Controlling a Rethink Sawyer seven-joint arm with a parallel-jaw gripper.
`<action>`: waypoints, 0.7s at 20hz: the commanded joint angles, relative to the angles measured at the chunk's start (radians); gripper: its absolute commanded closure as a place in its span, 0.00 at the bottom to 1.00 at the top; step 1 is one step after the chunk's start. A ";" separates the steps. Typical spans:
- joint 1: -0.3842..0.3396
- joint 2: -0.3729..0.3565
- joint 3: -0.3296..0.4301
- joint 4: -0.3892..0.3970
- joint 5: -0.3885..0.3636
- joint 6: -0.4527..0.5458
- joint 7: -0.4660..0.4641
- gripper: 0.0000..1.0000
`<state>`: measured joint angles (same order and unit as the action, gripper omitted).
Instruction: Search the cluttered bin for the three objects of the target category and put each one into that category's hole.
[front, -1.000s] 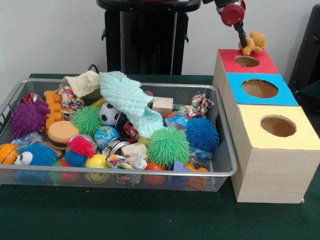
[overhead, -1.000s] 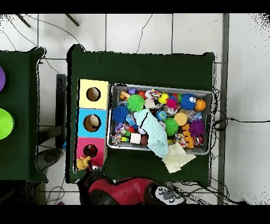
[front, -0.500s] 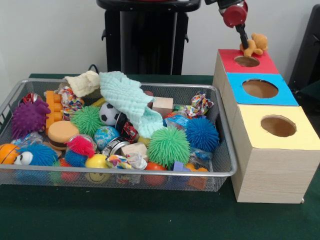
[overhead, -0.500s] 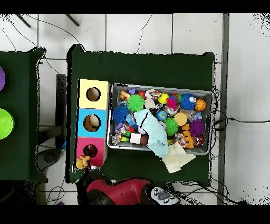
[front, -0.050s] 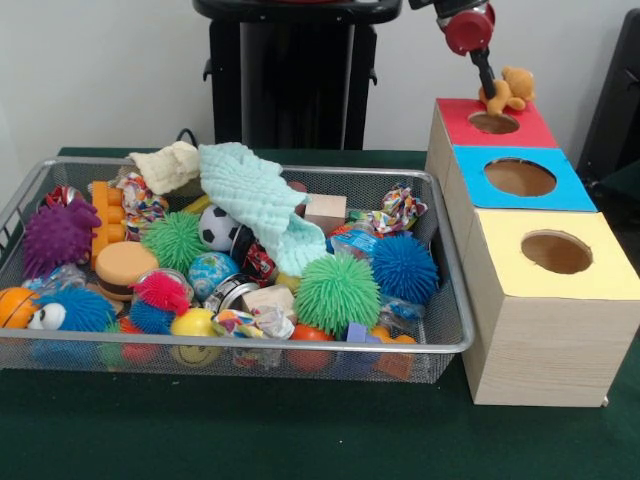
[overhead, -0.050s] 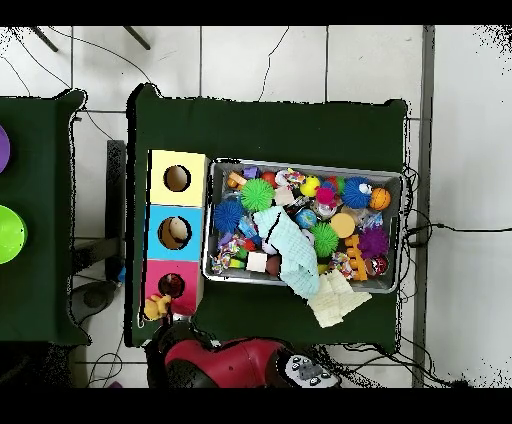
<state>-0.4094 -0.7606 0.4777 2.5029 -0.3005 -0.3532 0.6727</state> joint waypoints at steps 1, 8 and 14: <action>0.006 0.009 -0.050 -0.215 0.039 -0.088 0.263 1.00; 0.016 0.025 -0.073 -0.239 0.026 -0.087 0.243 1.00; 0.012 0.010 -0.064 -0.244 0.032 -0.047 0.239 1.00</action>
<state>-0.3913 -0.7623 0.4580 2.4971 -0.3007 -0.3594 0.6727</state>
